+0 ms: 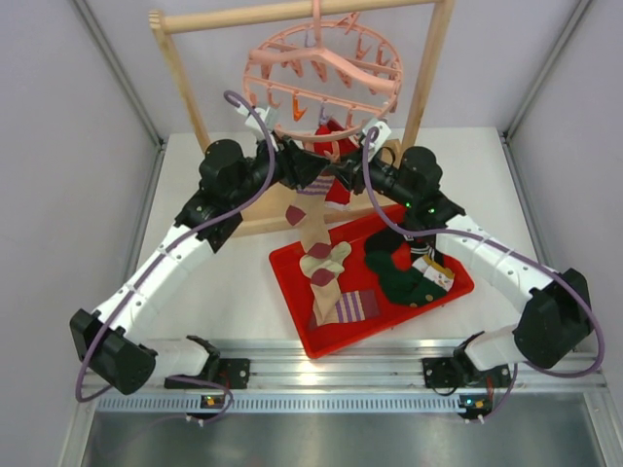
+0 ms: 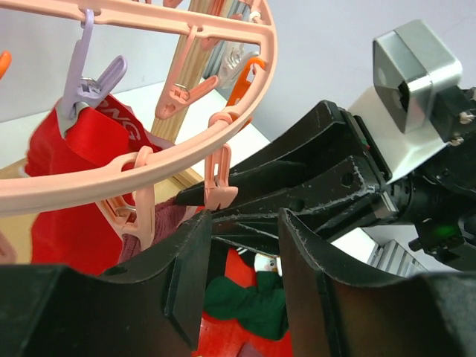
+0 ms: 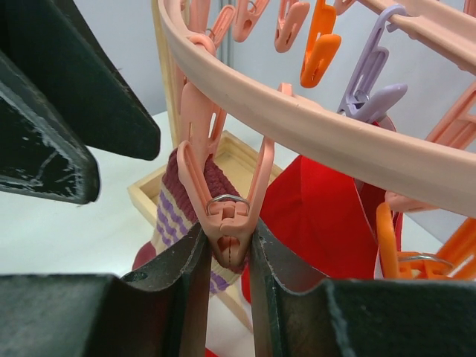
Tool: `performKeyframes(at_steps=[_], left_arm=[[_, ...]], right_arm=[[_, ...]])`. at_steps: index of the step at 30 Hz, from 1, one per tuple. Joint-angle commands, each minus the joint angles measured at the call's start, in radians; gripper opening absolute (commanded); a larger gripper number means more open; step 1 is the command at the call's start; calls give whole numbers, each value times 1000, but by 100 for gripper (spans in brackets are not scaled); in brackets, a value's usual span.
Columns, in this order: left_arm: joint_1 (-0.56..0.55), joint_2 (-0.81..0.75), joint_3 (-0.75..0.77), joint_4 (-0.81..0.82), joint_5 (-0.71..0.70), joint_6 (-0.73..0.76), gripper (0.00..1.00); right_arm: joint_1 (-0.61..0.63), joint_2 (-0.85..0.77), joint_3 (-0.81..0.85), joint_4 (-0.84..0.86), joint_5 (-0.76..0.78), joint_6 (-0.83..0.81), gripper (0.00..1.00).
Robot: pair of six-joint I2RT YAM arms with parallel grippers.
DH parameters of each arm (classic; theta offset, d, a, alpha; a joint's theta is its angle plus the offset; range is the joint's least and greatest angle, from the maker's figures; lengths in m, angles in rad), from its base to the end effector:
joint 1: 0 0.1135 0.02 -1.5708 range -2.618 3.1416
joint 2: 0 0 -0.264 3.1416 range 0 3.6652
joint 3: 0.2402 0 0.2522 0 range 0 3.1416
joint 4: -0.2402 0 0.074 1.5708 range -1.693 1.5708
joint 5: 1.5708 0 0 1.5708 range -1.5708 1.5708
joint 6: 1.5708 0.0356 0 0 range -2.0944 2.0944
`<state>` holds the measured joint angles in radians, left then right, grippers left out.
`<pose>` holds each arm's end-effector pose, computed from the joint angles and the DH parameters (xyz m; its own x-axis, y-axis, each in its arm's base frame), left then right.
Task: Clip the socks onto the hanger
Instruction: Open the clamp at the hanger.
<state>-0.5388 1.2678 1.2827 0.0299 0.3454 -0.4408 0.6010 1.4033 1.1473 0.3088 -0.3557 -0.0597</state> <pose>0.2450 -0.1605 0.4339 -0.2951 -0.2913 -0.9100 0.7156 0.5637 -0.4125 0.2696 0.1999 0.3755 0.0922 -0.0046 -0.9957 -0.8128 0.5773 -0.0779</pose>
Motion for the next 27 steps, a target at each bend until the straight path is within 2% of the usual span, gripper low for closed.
performKeyframes(at_steps=[1,19,25,26,27], left_arm=[[-7,22,47,33,-17,-21,47],[-7,99,64,117,-42,-136,42],[-4,111,63,136,-25,-125,40],[-3,111,58,136,-29,-121,39],[0,110,55,137,-19,-119,37]], right_arm=[[19,-38,42,3,4,0,0],[31,-44,34,3,-11,-22,0],[31,-55,19,18,-43,-15,0],[31,-58,12,18,-48,-12,1],[29,-59,12,16,-66,-8,16]])
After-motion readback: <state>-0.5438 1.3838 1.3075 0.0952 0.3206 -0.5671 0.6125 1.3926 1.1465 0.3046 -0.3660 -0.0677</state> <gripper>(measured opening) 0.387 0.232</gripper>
